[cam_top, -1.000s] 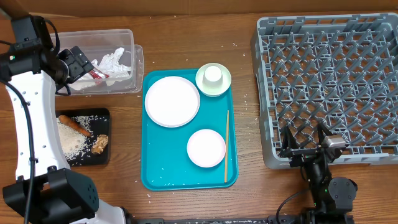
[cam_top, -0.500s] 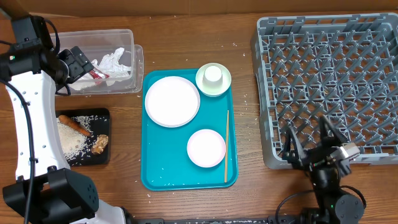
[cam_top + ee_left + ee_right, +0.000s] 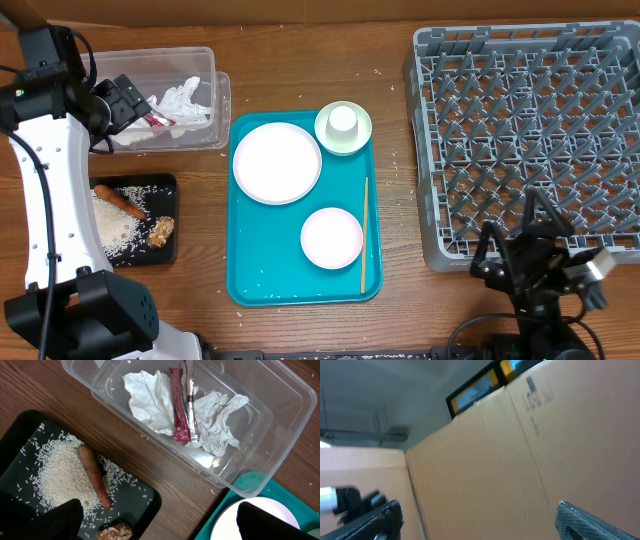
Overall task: Sort waste into correct bins and load items into the dishwasher
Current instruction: 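Reach the right gripper to the white cup and grasp it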
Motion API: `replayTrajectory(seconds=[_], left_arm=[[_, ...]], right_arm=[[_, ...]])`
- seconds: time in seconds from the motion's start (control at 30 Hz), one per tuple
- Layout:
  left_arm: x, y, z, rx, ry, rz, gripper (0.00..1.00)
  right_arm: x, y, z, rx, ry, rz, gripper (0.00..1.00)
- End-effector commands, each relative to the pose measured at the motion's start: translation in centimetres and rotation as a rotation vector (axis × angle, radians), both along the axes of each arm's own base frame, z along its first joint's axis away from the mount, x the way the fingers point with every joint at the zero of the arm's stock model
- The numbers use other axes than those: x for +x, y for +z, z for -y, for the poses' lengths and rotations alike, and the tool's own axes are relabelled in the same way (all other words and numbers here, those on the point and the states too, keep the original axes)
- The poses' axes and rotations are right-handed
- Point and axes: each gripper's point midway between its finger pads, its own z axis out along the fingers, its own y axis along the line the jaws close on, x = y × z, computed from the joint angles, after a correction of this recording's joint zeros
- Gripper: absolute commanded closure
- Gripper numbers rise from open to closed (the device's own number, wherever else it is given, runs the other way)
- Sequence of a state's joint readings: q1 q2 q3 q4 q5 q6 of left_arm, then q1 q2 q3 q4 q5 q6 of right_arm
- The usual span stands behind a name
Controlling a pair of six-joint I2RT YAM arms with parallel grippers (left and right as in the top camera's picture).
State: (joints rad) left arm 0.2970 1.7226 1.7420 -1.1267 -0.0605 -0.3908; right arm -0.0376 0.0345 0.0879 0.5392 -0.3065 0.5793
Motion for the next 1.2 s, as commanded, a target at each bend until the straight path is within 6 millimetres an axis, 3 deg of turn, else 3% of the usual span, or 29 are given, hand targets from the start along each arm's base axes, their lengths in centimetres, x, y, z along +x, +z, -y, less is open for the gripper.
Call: replayTrajectory(seconds=[0.0,0.13,0.27,0.37,0.47,0.53,0.67,0.77,0.83,1.03,1.17], left_arm=[[0.0,-0.4,0.0,-0.014,0.016,-0.003,0.0],[0.0,-0.4,0.0,-0.014,0.016,-0.003,0.0],[0.0,-0.4,0.0,-0.014,0.016,-0.003,0.0],[0.0,-0.4,0.0,-0.014,0.016,-0.003,0.01],[0.0,-0.4,0.0,-0.014,0.016,-0.003,0.0],[0.0,-0.4,0.0,-0.014,0.016,-0.003,0.0],[0.0,-0.4,0.0,-0.014,0.016,-0.003,0.0],[0.0,-0.4,0.0,-0.015,0.015,-0.003,0.0],[0.0,-0.4,0.0,-0.014,0.016,-0.003,0.0],[0.0,-0.4,0.0,-0.014,0.016,-0.003,0.0],[0.0,-0.4,0.0,-0.014,0.016,-0.003,0.0]], right_arm=[[-1.4,5.3,0.6,-0.001,-0.051,0.063,0.0],[0.9,8.7,0.1,-0.1,-0.081,-0.036,0.0],[4.5,11.3,-3.3,-0.274,0.094,-0.163,0.0],[8.3,11.8,-5.5,-0.339,0.26,-0.306,0.0],[12.8,10.6,-6.9,-0.391,0.372,-0.466,0.0],[15.7,9.1,-8.4,-0.423,0.433,-0.574,0.0],[20.5,4.6,-13.3,-0.541,0.524,-0.742,0.0],[24.5,-1.0,-16.3,-0.615,0.449,-0.928,0.0],[26.1,-4.2,-17.7,-0.651,0.422,-1.009,0.0],[28.7,-12.8,-21.4,-0.707,0.398,-1.154,0.0],[29.6,-15.3,-22.9,-0.731,0.386,-1.154,0.0]])
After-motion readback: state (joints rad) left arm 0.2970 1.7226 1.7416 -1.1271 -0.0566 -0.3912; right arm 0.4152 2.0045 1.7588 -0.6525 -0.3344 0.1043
